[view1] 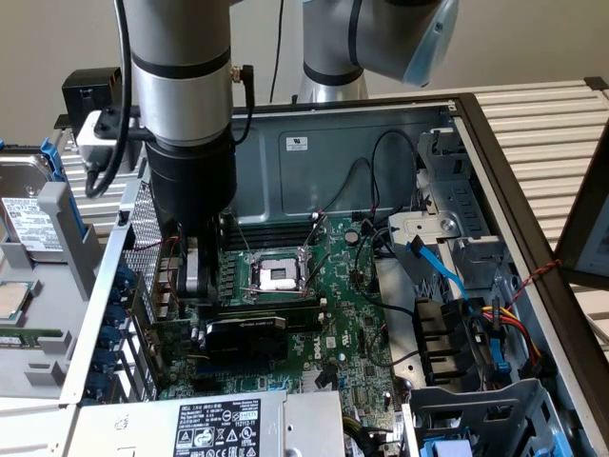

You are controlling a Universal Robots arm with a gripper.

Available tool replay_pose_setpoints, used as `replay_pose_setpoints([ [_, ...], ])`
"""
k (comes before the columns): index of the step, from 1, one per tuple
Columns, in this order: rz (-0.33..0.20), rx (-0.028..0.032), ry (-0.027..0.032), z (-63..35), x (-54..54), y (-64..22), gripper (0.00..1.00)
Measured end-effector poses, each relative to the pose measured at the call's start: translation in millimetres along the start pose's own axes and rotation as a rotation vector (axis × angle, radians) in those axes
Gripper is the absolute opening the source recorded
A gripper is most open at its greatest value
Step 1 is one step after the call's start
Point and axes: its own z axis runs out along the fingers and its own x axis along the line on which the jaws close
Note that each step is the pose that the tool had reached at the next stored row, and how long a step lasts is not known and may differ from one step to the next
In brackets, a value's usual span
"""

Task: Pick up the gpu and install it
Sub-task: 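Press down on the gpu until it lock into place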

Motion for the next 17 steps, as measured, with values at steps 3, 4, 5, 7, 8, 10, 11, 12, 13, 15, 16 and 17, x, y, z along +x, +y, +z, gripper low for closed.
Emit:
replay_pose_setpoints([
  [3,0.000,0.0105,-0.0003,0.2,0.3,1.4,0.11],
  [4,0.001,0.0122,-0.0003,0.2,0.5,2.0,0.11],
  [5,0.001,0.0138,0.0000,0.2,0.5,2.6,0.11],
  [7,0.001,0.0162,0.0003,0.3,0.6,4.0,0.11],
  [8,0.001,0.0178,0.0005,0.4,0.6,4.6,0.11],
  [10,0.001,0.0219,0.0012,0.5,0.6,5.0,0.11],
  [11,0.001,0.0241,0.0017,0.5,0.7,5.1,0.11],
  [12,0.001,0.0263,0.0021,0.5,0.8,5.3,0.11],
  [13,0.002,0.0283,0.0024,0.5,0.9,5.5,0.11],
  [15,0.002,0.0309,0.0025,0.7,1.0,6.1,0.11],
  [16,0.002,0.0318,0.0025,0.8,1.0,6.5,0.11],
  [17,0.002,0.0325,0.0025,1.0,1.0,6.7,0.11],
])
